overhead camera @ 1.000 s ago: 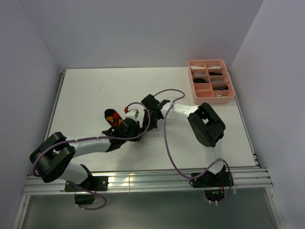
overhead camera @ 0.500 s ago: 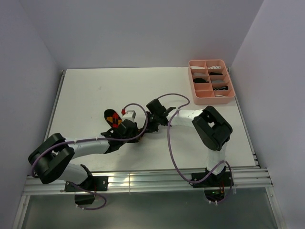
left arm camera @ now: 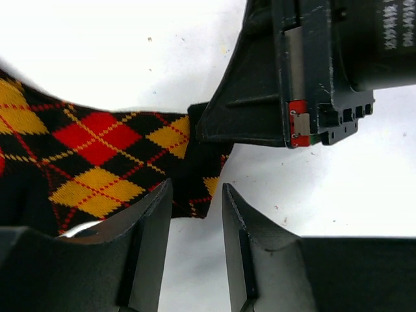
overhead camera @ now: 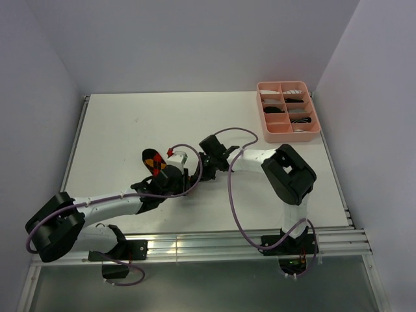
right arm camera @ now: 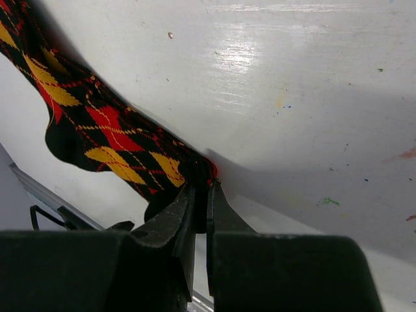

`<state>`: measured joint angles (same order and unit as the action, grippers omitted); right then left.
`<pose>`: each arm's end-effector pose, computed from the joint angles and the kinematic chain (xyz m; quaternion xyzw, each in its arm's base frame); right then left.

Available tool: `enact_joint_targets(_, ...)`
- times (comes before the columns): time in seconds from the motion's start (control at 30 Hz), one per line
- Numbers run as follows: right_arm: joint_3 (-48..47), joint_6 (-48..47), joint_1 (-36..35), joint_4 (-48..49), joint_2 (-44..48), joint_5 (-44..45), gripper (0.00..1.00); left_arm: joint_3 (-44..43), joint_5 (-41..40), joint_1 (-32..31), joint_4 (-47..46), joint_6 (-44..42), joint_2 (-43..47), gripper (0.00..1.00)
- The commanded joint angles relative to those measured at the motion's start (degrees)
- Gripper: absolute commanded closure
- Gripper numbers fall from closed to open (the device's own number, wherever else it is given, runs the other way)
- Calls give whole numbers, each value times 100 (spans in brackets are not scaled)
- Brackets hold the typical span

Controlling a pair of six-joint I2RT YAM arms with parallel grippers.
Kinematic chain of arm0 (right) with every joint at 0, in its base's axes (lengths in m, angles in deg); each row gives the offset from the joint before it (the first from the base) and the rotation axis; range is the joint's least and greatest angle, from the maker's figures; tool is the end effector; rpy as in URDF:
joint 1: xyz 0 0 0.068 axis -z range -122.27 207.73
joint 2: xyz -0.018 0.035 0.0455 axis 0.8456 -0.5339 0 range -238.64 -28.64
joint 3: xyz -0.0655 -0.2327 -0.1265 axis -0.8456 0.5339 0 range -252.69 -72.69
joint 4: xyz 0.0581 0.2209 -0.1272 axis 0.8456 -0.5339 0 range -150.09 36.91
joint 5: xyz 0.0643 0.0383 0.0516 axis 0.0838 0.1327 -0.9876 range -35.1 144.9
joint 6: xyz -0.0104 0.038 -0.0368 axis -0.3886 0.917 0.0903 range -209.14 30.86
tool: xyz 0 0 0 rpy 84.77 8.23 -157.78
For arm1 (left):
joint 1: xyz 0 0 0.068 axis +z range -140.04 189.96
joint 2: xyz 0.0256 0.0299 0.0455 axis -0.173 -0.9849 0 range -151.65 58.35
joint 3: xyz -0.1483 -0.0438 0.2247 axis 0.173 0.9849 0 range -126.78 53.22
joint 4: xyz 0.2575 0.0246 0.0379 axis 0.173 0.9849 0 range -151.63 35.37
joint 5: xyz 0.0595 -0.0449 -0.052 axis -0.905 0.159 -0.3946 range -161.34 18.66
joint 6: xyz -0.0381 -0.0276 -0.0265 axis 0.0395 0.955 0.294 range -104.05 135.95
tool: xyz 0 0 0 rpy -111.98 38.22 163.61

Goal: Roll the socks
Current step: Roll the sock at the center of the board.

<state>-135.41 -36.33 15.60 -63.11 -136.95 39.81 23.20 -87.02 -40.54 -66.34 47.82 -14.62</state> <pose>0.2745 0.2607 0.1417 0.0495 0.9466 0.3007 0.1056 0.1651 -0.1853 0.1758 0.0856 0.8892 -0.1924 0.4063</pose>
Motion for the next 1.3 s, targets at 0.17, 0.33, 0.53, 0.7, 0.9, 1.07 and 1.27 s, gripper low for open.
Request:
enact_joint_targets(0.17,-214,-149,-32,-219,-225,-46,100,-276,-58,-91,-170,-551,-191,58)
enact_joint_targets(0.33,-232,-140,-32,-211,-252,-64,100,-294,-49,-197,-162,-516,-489,59)
enact_joint_targets(0.53,-223,-131,-32,-184,-278,-73,100,-285,-216,-399,4,-350,-736,59)
enact_joint_targets(0.7,-223,-114,-32,-149,-322,-99,100,-416,-383,-609,374,-147,-1130,64)
enact_joint_targets(0.9,-57,9,-15,183,-226,-152,100,-610,-541,-795,708,213,-1606,99)
enact_joint_targets(1.07,662,387,196,747,257,15,100,-636,-594,-698,568,100,-1457,99)
enact_joint_targets(1.27,1419,808,477,985,837,524,100,-1373,-392,-478,313,-542,-1939,99)
